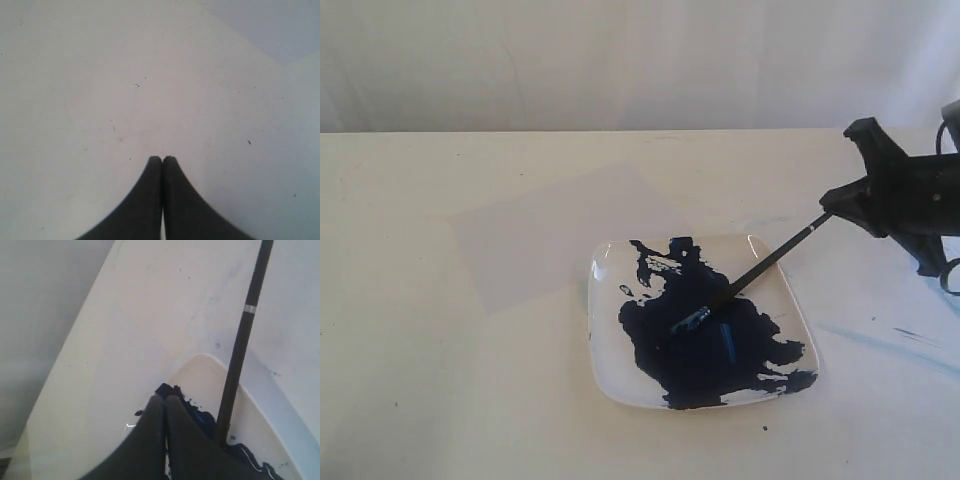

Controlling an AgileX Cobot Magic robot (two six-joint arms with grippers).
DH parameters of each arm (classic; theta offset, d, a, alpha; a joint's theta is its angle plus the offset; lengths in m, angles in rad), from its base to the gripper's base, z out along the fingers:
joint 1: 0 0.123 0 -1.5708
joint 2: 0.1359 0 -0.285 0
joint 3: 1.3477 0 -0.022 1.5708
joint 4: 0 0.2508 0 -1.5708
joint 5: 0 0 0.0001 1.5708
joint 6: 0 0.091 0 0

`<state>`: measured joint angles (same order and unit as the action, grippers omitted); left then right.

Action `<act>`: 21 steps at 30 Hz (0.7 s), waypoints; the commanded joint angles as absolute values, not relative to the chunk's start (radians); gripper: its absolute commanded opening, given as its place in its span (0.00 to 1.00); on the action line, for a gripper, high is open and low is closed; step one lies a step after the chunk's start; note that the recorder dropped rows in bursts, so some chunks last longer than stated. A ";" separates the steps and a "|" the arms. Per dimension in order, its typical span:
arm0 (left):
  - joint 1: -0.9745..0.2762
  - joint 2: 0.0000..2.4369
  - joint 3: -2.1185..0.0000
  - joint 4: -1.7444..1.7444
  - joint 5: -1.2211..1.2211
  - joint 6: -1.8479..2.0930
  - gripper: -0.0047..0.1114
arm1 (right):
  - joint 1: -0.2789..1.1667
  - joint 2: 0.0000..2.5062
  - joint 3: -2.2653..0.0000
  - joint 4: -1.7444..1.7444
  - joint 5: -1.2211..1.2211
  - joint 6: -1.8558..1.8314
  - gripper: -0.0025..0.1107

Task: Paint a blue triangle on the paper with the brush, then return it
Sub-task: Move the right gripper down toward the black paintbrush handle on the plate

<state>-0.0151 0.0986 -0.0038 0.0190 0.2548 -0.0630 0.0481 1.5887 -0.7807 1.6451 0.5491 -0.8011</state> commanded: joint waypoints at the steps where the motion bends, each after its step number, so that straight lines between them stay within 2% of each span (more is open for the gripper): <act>1: -0.023 0.103 0.000 0.016 0.256 -0.063 0.04 | 0.041 1.655 -0.767 1.744 0.537 -0.868 0.03; 3: -0.023 0.103 0.000 0.016 0.256 -0.063 0.04 | 0.041 1.684 -0.767 1.744 0.518 -0.868 0.08; 8: -0.023 0.103 0.000 0.016 0.256 -0.063 0.04 | 0.041 1.755 -0.785 1.744 0.509 -0.852 0.31; 11: -0.023 0.103 0.000 0.016 0.256 -0.063 0.04 | 0.041 1.794 -0.824 1.744 0.561 -0.855 0.42; 13: -0.023 0.103 0.000 0.016 0.256 -0.063 0.04 | 0.043 1.819 -0.850 1.744 0.559 -0.860 0.45; 21: -0.023 0.103 0.000 0.016 0.256 -0.063 0.04 | 0.049 1.886 -0.899 1.744 0.527 -0.851 0.45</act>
